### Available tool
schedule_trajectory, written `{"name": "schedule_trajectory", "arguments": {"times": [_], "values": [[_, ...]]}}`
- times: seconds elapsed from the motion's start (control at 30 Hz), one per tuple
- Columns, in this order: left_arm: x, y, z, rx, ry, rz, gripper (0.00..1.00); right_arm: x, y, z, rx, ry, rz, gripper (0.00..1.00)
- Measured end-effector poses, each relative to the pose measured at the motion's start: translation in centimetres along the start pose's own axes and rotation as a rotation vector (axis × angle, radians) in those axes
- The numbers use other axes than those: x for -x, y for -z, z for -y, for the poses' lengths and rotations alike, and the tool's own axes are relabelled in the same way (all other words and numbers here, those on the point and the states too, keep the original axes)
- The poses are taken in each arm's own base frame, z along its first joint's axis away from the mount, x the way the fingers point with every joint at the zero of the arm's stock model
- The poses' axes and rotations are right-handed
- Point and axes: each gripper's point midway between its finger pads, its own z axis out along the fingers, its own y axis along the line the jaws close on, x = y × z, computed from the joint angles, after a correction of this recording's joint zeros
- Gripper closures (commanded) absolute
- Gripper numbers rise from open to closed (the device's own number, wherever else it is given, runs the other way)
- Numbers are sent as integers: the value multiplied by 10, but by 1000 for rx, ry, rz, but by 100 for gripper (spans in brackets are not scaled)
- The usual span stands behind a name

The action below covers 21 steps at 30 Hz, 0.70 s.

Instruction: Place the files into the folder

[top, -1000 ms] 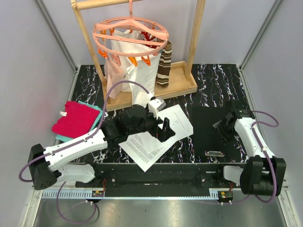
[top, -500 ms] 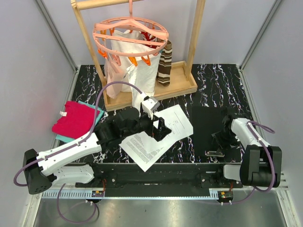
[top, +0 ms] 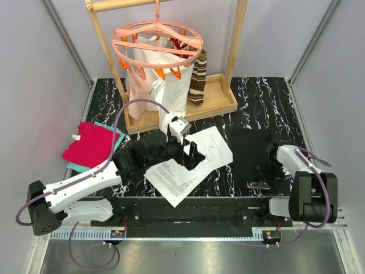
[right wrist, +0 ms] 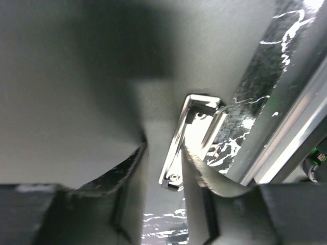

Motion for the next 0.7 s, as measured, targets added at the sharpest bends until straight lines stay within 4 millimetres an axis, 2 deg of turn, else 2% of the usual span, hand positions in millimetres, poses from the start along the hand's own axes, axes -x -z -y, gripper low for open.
{"name": "schedule_trajectory", "arguments": {"times": [0.1,0.13,0.17,0.23,0.33,0.47,0.5,0.6,0.7], "values": [[-3,-2,-4,19,12,-4,1,5,1,1,13,-27,32,73],[-4,-4,-5,24,16,-6,1,7,2,1,18,-38,43,81],[-6,-6,-6,32,24,-13,1,9,2,1,23,-46,53,83],[-14,-13,-10,50,39,-36,1,10,2,1,26,-59,64,87],[-29,-24,-17,85,59,-80,1,14,2,-1,34,-67,81,99],[-54,-47,-30,151,81,-167,5,17,3,-3,57,-61,99,100],[-61,-55,-33,165,84,-194,9,19,3,-4,66,-56,111,100],[-83,-85,-40,190,74,-284,15,23,6,-9,110,-13,134,100],[-108,-112,-49,215,48,-376,16,24,10,-22,181,62,142,100]]}}
